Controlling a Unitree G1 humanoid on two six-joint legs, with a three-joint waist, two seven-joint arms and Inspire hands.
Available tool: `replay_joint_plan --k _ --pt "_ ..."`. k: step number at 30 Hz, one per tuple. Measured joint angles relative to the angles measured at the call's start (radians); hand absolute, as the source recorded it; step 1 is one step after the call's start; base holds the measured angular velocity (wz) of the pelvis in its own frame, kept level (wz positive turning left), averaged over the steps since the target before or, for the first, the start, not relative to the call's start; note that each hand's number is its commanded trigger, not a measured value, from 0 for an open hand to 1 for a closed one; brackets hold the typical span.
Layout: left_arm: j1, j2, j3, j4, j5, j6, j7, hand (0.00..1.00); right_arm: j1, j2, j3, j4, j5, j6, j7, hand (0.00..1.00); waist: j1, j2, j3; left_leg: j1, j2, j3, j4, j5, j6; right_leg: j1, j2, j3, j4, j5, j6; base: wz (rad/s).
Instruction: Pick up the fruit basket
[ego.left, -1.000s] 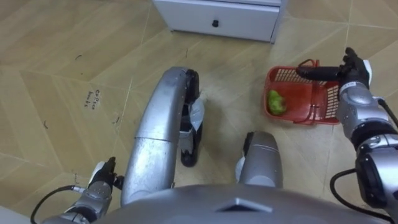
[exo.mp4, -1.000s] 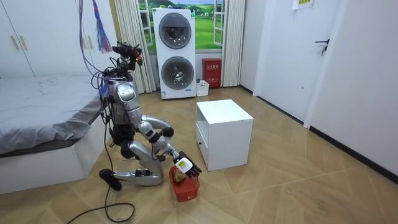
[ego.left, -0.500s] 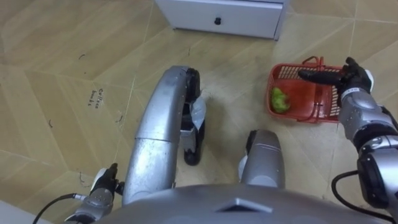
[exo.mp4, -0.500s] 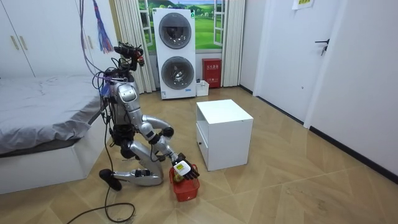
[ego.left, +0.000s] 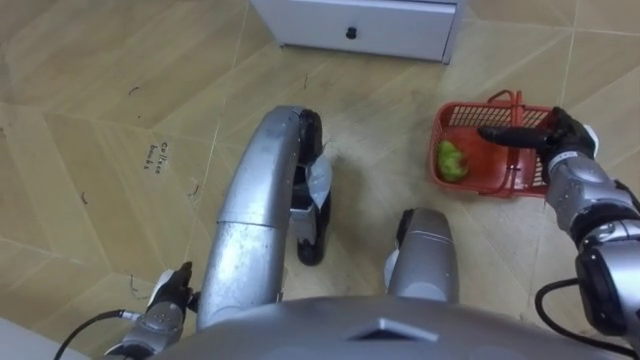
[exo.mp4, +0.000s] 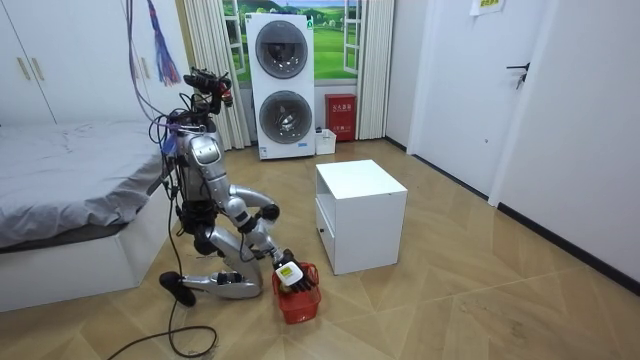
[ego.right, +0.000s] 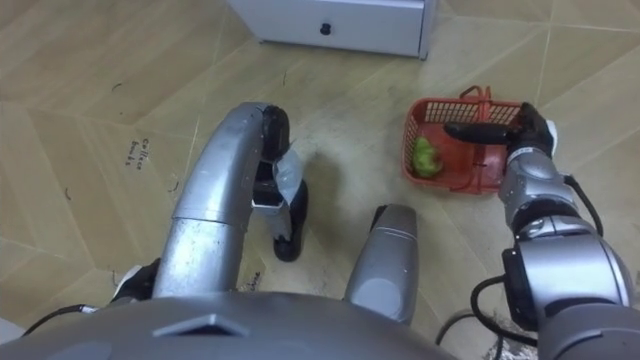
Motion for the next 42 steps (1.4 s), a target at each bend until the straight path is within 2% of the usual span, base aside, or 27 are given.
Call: replay_joint_plan --k 4,9,16,20,25,35,39,42 --pt "0.0 0.0 0.0 -0.011 0.0 0.0 -0.009 0.0 0.0 -0.003 0.007 0.004 -0.007 0.001 0.01 1.0 0.005 0.003 -0.0012 -0.007 0.004 0.002 -0.001 0.0 0.0 -0.009 0.001 0.0 0.001 0.0 0.0 0.0" --pt "0.0 0.0 0.001 -0.017 0.0 0.003 -0.043 0.0 0.0 -0.018 0.019 0.015 -0.04 0.005 0.026 1.0 0.033 0.013 -0.0013 -0.016 0.01 0.006 -0.001 0.0 0.0 -0.021 0.002 0.002 0.0 0.0 0.0 0.0" --pt "-0.002 0.0 -0.002 -0.019 -0.001 0.009 -0.064 0.0 0.0 -0.02 0.087 0.013 -0.041 0.005 0.042 1.0 0.053 0.007 0.0027 -0.016 0.011 0.004 -0.001 0.0 0.0 -0.021 0.005 0.001 0.002 0.0 0.0 0.0" --pt "-0.013 0.0 -0.002 -0.015 -0.001 0.01 -0.065 0.0 0.001 -0.017 0.097 0.013 -0.041 0.006 0.044 1.0 0.053 0.006 0.0032 -0.015 0.011 0.004 0.001 0.0 0.0 -0.019 0.005 0.001 0.003 0.0 0.0 0.0" --pt "-0.059 0.0 -0.002 -0.014 -0.025 0.009 -0.063 0.0 0.002 -0.017 0.097 0.014 -0.04 0.006 0.042 1.0 0.051 0.002 0.0048 -0.014 0.01 0.005 0.004 0.0 0.0 -0.014 0.003 -0.002 0.007 0.0 0.001 0.0" --pt "-0.067 -0.001 0.0 -0.014 -0.042 0.011 -0.058 0.0 0.002 -0.016 0.097 0.015 -0.038 0.006 0.032 1.0 0.051 0.0 0.0056 -0.015 0.01 -0.002 0.009 0.0 0.0 -0.013 0.01 -0.004 0.007 0.0 0.001 0.0" --pt "-0.087 -0.002 0.003 -0.001 -0.041 0.011 -0.058 0.0 0.002 -0.008 0.097 0.015 -0.043 0.006 0.033 1.0 0.051 -0.013 0.0114 -0.015 0.01 -0.004 0.012 0.0 0.0 -0.013 0.012 0.001 0.01 0.0 0.001 -0.03" --pt "-0.096 -0.003 0.004 -0.002 -0.04 0.01 -0.057 0.0 0.002 0.001 0.103 0.015 -0.069 0.006 0.035 1.0 0.051 -0.021 0.0129 -0.014 0.01 -0.005 0.015 0.0 0.0 -0.009 0.014 0.002 0.01 0.0 0.001 -0.01"
